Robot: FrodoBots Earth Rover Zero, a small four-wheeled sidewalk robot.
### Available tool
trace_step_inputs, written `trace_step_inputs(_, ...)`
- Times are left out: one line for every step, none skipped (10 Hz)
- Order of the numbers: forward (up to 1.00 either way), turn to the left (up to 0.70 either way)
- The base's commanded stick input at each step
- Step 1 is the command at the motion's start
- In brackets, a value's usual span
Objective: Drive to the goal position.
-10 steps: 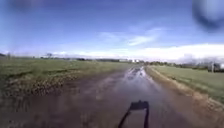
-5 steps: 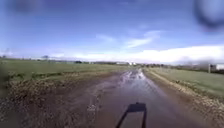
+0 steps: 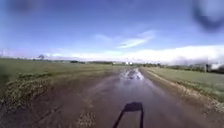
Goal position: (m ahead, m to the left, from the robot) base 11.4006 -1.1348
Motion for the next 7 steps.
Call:
trace_step_inputs(0.70,0.00)
trace_step_inputs(0.70,0.00)
trace_step_inputs(0.70,0.00)
trace_step_inputs(0.70,0.00)
trace_step_inputs(0.70,0.00)
trace_step_inputs(0.70,0.00)
trace_step_inputs(0.70,0.00)
